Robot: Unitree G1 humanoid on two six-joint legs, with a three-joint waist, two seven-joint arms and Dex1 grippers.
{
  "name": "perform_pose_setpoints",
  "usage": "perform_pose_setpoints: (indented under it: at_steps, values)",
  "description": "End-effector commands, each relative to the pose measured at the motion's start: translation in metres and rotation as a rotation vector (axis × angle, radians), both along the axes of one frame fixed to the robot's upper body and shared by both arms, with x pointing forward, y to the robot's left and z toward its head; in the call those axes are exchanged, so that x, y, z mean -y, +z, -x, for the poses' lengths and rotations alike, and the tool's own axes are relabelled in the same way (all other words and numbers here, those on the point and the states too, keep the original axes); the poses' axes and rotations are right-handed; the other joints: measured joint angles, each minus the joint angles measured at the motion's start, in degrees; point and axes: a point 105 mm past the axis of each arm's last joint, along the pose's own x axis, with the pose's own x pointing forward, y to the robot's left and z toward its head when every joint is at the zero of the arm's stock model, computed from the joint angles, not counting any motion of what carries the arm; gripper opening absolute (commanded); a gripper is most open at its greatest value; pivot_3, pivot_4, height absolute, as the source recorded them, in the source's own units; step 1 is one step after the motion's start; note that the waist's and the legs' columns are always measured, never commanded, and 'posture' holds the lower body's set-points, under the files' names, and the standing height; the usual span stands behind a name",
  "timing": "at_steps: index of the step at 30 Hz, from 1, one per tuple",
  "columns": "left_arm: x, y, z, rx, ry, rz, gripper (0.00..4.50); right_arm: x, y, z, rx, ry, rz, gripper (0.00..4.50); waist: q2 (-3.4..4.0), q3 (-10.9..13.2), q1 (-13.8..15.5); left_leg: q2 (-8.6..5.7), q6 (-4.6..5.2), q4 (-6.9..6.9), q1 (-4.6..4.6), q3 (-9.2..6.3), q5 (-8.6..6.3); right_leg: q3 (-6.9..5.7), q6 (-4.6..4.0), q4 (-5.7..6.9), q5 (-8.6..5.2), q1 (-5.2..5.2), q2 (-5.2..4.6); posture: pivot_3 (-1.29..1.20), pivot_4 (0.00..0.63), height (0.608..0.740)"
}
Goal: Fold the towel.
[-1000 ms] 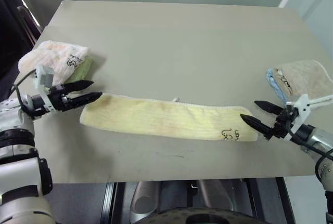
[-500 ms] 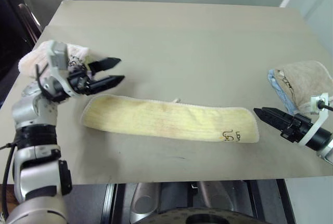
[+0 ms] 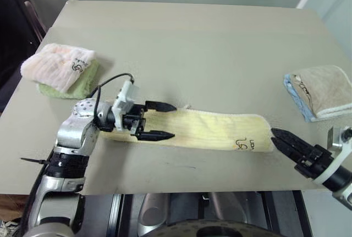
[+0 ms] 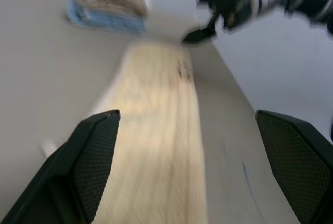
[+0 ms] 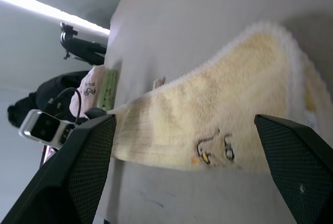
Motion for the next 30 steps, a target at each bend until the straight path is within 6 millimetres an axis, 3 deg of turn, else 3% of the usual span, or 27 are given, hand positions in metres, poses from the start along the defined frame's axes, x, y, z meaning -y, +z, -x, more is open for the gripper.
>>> perform_pose_setpoints:
  at_steps: [1, 5, 11, 16, 21, 30]
  values:
    - [0.007, -0.003, 0.0, -0.01, 0.015, -0.086, 4.5, -0.008, 0.008, 0.008, 0.026, 0.011, -0.024, 4.48, 0.03, 0.0, 0.0, 0.0, 0.02, -0.01, -0.02, -0.01, -0.03, 0.0, 0.01, -0.1, 0.01, 0.03, -0.01, 0.0, 0.15, 0.697]
    - [0.019, -0.007, -0.001, -0.003, 0.037, -0.129, 4.5, -0.016, -0.01, 0.026, -0.083, 0.029, -0.046, 4.48, 0.03, 0.0, 0.1, 0.0, 0.07, -0.11, -0.06, 0.02, -0.17, 0.0, 0.04, -0.5, 0.06, 0.11, -0.05, 0.0, 0.15, 0.697]
    - [0.02, -0.015, -0.004, 0.006, 0.07, -0.175, 4.5, -0.016, -0.019, 0.029, -0.134, 0.034, -0.065, 4.48, 0.05, 0.0, 0.1, 0.0, 0.22, -0.15, -0.05, 0.08, -0.32, 0.0, 0.05, -0.66, 0.08, 0.11, -0.06, 0.0, 0.15, 0.697]
    - [0.024, -0.015, -0.006, 0.011, 0.069, -0.162, 4.5, -0.005, -0.03, 0.02, -0.187, 0.028, -0.035, 4.48, 0.08, -0.1, 0.2, 0.0, 0.25, -0.26, -0.02, 0.1, -0.33, 0.01, -0.07, -0.88, 0.19, 0.15, -0.07, 0.0, 0.15, 0.697]
    - [0.03, -0.001, -0.006, 0.028, 0.055, -0.118, 4.5, 0.005, -0.029, 0.004, -0.166, 0.001, -0.029, 4.48, 0.1, -0.1, 0.2, 0.0, 0.35, -0.29, -0.01, 0.13, -0.27, 0.01, -0.22, -1.02, 0.41, 0.22, -0.08, 0.0, 0.15, 0.697]
    - [0.039, 0.016, 0.008, 0.117, -0.034, -0.123, 4.5, -0.003, -0.035, 0.002, -0.182, -0.002, -0.055, 4.48, 0.12, -0.1, 0.3, 0.01, 0.45, -0.33, 0.08, 0.14, -0.25, 0.0, -0.12, -1.19, 0.48, 0.38, -0.08, 0.0, 0.15, 0.697]
